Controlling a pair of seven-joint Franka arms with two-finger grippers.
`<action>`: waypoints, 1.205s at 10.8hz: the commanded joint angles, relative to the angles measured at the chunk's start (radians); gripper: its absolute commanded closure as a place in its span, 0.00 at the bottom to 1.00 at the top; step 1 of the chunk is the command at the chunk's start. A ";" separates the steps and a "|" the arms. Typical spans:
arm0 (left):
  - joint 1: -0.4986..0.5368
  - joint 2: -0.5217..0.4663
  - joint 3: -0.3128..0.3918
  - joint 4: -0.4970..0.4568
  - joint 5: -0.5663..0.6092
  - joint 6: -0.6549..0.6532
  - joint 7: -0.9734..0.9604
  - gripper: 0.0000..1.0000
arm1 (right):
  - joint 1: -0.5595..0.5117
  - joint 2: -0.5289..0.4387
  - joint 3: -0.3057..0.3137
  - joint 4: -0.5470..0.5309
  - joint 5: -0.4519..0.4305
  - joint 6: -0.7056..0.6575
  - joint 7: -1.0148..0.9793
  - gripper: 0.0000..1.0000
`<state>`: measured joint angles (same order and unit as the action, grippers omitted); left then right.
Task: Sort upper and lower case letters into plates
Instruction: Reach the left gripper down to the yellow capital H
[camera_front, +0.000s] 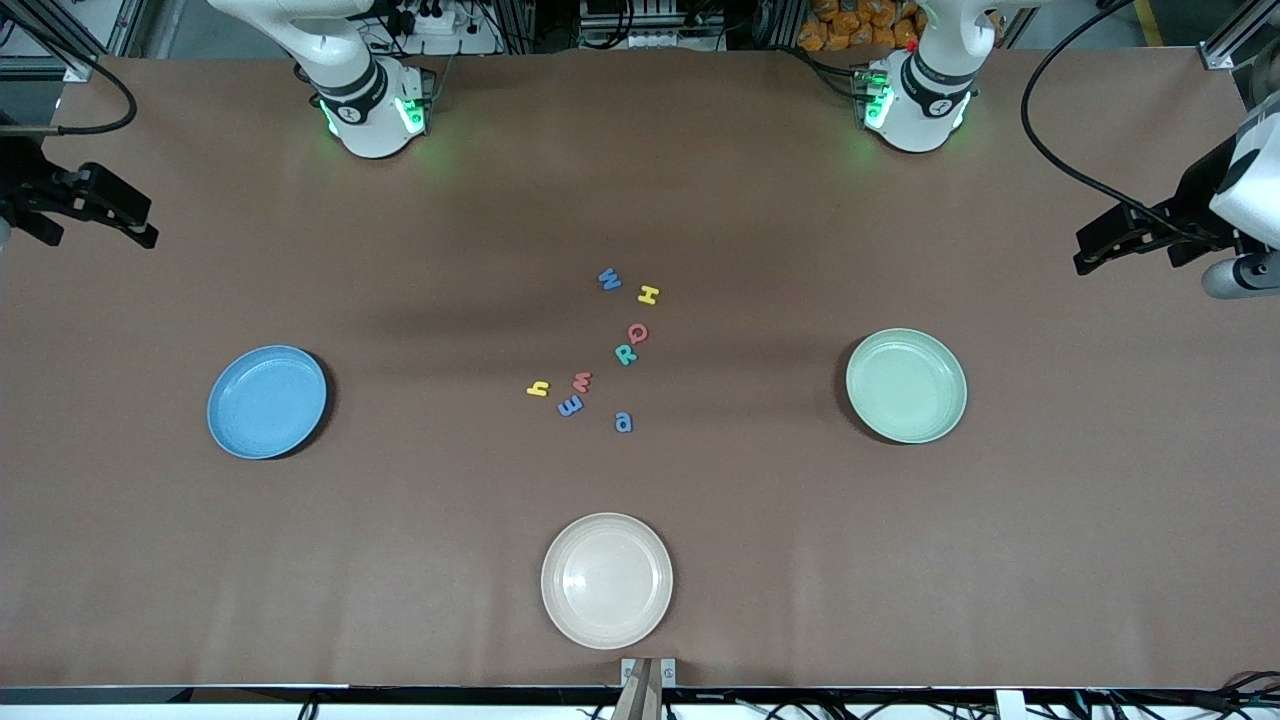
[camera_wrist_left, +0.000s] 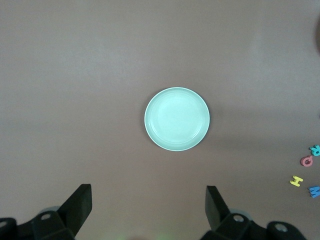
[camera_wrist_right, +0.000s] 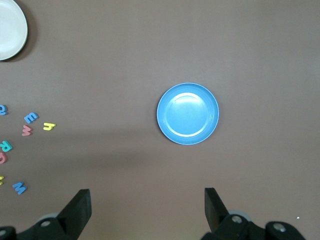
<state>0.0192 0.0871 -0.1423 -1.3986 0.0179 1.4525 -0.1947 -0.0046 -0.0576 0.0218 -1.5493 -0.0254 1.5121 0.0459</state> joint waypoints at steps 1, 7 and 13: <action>0.004 -0.007 0.003 -0.008 0.004 0.011 -0.006 0.00 | 0.000 0.005 0.000 0.020 -0.001 -0.007 -0.014 0.00; -0.098 0.023 -0.005 -0.055 0.001 0.009 0.012 0.00 | 0.006 0.009 0.000 0.018 -0.001 -0.001 -0.008 0.00; -0.350 0.299 -0.005 -0.080 -0.210 0.179 -0.063 0.00 | 0.005 0.010 0.000 0.018 -0.001 -0.004 -0.011 0.00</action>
<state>-0.3169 0.3274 -0.1557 -1.4782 -0.1084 1.5752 -0.2365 -0.0021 -0.0547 0.0228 -1.5479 -0.0253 1.5201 0.0444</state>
